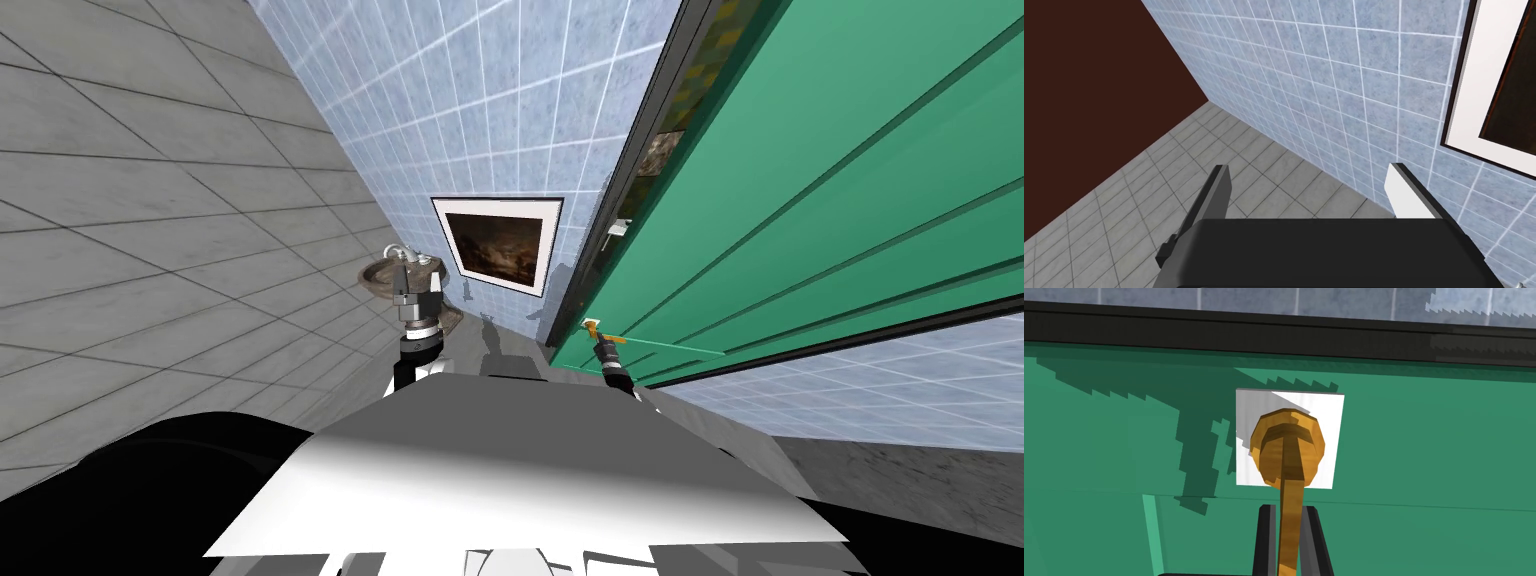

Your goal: Pull the door open

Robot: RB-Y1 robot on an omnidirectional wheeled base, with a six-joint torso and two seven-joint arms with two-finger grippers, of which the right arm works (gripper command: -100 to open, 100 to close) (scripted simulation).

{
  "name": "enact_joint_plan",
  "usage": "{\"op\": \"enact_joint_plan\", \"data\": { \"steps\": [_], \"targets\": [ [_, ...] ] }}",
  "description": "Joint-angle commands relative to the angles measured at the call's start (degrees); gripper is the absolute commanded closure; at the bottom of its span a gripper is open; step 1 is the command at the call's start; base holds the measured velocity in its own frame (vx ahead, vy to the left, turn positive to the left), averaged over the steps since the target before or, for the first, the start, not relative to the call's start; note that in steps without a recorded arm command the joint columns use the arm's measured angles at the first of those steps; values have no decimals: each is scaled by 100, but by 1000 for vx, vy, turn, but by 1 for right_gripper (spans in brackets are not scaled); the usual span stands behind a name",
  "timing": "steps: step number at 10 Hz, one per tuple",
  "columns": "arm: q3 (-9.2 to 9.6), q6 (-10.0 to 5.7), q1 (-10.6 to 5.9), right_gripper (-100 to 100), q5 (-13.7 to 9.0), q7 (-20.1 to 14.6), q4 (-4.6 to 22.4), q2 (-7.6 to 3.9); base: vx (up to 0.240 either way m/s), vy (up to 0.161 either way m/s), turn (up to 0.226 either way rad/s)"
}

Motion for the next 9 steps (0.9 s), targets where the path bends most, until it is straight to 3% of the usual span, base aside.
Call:
{"op": "enact_joint_plan", "data": {
  "steps": [1, 6, 7, 8, 9],
  "targets": [
    [73, -147, 74, 100, 58, -119, 24, -74, -207, -69, 104],
    [285, -534, 318, 100, 230, -455, 15, -314, -224, -55, 100],
    [267, -466, 282, 100, 215, -408, 12, -279, -100, -30, 17],
    [303, -665, 395, 100, 252, -480, 83, -334, -121, -42, 131],
    [311, -731, 430, 100, 262, -503, 100, -357, -144, -80, 129]
  ]
}}
